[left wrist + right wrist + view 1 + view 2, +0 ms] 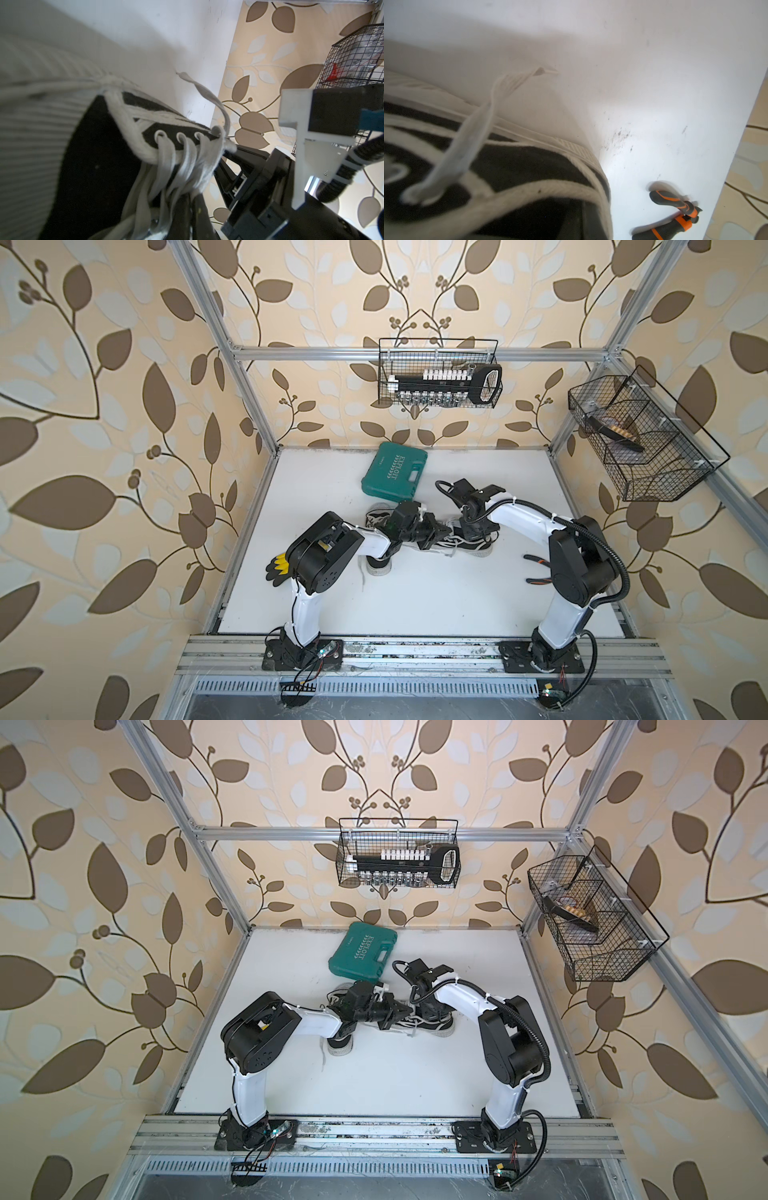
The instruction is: Insert the insole into the shoe
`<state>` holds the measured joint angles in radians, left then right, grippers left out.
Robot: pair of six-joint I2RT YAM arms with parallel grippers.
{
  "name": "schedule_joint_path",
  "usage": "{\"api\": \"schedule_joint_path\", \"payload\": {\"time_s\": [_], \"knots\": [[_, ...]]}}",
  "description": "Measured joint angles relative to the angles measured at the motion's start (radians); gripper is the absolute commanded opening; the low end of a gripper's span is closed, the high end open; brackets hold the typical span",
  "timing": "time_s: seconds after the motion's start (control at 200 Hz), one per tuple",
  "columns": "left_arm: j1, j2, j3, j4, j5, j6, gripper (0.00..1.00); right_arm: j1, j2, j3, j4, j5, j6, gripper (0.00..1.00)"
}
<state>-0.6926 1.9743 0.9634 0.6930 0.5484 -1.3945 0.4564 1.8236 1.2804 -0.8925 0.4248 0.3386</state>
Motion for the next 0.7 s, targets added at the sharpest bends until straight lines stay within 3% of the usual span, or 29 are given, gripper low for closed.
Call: {"api": "schedule_joint_path", "payload": {"time_s": [0.12,0.48,0.7], "knots": [[0.000,0.000,-0.004,0.014,0.001,-0.001,0.00,-0.021,0.096,0.047,-0.029,0.022,-0.019,0.00],[-0.001,0.011,-0.004,0.023,0.002,-0.003,0.00,0.031,0.021,0.095,-0.121,0.122,-0.037,0.00],[-0.003,0.011,-0.014,0.038,0.002,-0.003,0.00,-0.027,0.080,0.042,-0.072,0.117,-0.048,0.00]]}}
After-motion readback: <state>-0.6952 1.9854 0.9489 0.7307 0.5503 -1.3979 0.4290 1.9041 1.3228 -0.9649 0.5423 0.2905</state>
